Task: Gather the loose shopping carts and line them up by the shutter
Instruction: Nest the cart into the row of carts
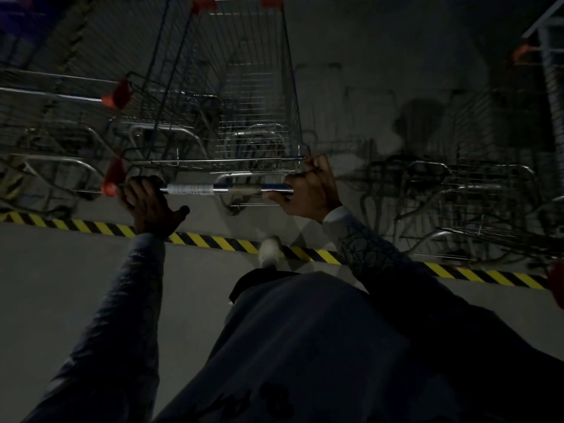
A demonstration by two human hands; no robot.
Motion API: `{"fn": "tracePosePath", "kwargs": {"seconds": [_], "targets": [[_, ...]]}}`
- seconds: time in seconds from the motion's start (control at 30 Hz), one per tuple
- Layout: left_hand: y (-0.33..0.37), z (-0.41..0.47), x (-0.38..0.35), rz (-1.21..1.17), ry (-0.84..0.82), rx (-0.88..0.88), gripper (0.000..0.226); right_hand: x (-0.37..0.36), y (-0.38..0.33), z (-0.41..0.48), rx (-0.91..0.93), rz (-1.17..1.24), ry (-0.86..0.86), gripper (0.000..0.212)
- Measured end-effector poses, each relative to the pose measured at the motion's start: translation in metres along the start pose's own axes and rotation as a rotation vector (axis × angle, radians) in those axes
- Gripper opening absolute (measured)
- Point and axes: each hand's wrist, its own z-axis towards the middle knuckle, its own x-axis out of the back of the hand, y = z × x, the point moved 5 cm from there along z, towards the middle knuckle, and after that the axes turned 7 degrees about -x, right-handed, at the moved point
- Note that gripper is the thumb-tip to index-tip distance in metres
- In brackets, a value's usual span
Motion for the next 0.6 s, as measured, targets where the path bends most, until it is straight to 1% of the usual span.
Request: {"fn": "tracePosePath", "kwargs": {"seconds": [0.07,0.1,0.17,0.3,0.33,0.37,0.43,0.53,0.6], "targets": [[0.005,-0.003,0.001,0.010,-0.006,0.005,0.086,0.003,0.003,-0.003,-0.012,0.016,0.002,0.074],[0.009,-0.003,0.002,0.018,-0.011,0.007,0.086,0.005,0.007,-0.004,-0.014,0.024,0.000,0.072],[0.019,-0.002,0.004,0.004,-0.001,0.004,0.086,0.014,0.014,-0.005,-0.006,0.035,0.007,0.066],[0.042,0.004,0.015,0.018,0.037,-0.036,0.085,0.034,0.028,-0.010,0.011,0.104,0.046,0.045],[0.048,0.005,0.018,0.012,0.052,-0.047,0.084,0.036,0.031,-0.012,0.006,0.103,0.035,0.043],[0.053,0.004,0.020,0.002,0.060,-0.054,0.083,0.036,0.034,-0.015,-0.004,0.091,0.018,0.044],[0.058,0.003,0.018,-0.003,0.068,-0.067,0.082,0.034,0.041,-0.024,-0.034,0.051,-0.004,0.054],[0.066,0.000,0.011,-0.002,0.049,-0.066,0.078,0.038,0.054,-0.037,-0.051,0.015,0.007,0.065],[0.081,-0.007,0.005,-0.020,0.035,-0.074,0.076,0.043,0.068,-0.042,-0.086,0.009,-0.049,0.072]]}}
